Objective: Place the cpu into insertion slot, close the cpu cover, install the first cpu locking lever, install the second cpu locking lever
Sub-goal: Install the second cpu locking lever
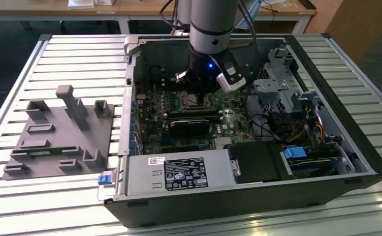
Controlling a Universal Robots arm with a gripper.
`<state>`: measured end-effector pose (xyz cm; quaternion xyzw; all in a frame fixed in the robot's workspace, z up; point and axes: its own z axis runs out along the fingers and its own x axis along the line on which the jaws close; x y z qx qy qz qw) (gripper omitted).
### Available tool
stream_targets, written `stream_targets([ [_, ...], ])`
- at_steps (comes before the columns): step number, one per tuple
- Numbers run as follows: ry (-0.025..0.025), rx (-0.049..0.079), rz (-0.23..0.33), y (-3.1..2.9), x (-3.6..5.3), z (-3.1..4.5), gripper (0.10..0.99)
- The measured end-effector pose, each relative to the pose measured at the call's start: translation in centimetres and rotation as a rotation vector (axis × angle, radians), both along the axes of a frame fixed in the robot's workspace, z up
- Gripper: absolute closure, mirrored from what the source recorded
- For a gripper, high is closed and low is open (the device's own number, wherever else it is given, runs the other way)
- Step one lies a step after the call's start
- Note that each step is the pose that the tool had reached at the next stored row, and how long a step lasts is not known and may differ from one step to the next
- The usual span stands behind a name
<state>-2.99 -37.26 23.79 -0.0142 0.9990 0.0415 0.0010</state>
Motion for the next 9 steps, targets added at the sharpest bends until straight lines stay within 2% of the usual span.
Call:
stream_targets([
  [4,0.0000,0.000,0.000,-0.35,-0.21,-0.01,0.980],
  [9,0.0000,0.001,0.000,-0.37,-1.29,-0.11,0.980],
])
